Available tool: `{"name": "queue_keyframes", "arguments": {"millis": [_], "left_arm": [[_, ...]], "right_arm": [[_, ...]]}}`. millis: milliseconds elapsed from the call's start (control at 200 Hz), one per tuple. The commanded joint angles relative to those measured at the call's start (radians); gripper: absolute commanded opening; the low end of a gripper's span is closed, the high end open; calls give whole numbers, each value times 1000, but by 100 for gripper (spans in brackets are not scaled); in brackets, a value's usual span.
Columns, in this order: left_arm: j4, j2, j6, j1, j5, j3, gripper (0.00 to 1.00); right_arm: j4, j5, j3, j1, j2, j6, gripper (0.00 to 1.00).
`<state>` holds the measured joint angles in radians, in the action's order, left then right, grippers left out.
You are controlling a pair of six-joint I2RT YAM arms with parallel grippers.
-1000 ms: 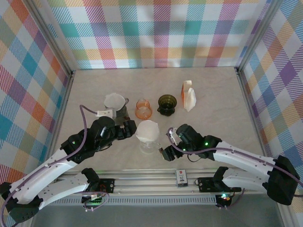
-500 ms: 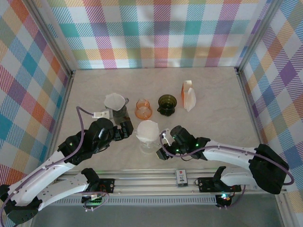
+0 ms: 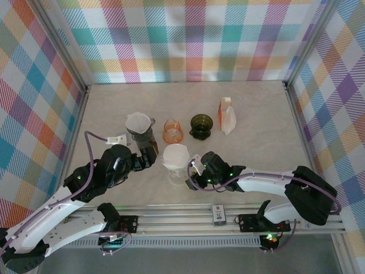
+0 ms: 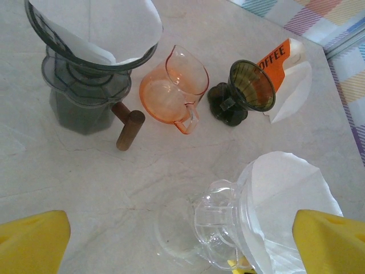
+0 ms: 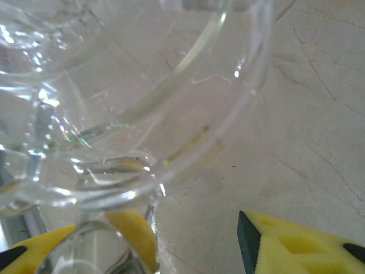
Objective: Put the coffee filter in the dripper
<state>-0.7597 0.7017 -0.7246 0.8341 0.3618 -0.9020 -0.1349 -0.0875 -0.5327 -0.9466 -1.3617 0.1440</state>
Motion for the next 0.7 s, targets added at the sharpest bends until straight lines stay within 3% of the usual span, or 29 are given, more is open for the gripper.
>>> {"name": "queue_keyframes", "arguments": {"millis": [0, 280, 695], "left_arm": [[-31, -23, 6, -12, 39, -32, 100], [-55, -36, -1, -12, 54, -39, 100], [-82, -53, -7, -14, 63, -46, 100]], "right_arm": [[-82, 22, -20, -6, -23, -25, 54], [-192, 17, -50, -6, -125, -42, 53], [-205, -18, -222, -6, -318, -96, 52]]}}
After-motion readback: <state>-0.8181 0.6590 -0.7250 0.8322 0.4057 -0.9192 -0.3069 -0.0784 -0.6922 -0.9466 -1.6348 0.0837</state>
